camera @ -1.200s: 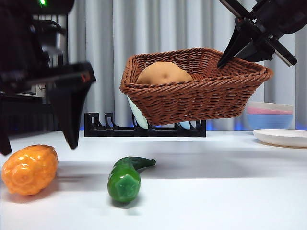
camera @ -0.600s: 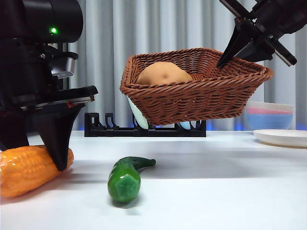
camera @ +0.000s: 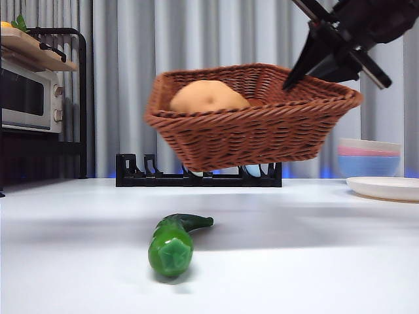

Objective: Pick up the basket,pick up the corn from the table,pick up the potato from the table,pick up the cucumber from the table,put all items into the basket

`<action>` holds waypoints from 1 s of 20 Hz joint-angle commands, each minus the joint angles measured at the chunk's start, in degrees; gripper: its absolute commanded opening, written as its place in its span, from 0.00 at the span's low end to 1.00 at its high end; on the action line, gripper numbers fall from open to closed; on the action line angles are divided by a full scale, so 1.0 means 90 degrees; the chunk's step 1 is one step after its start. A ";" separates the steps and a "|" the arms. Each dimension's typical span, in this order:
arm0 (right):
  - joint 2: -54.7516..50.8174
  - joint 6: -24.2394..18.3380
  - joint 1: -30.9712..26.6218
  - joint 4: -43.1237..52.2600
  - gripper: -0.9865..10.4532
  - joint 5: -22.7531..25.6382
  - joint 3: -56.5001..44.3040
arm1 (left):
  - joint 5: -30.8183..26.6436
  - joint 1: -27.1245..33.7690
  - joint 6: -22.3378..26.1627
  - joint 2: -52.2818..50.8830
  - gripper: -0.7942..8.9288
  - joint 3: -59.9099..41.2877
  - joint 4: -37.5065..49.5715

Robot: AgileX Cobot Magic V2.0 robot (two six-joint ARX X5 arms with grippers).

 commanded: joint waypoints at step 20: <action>0.0015 0.0313 0.0437 0.0153 0.08 -0.0044 0.0073 | -0.0087 0.0175 0.0920 0.3721 0.69 0.1275 0.0245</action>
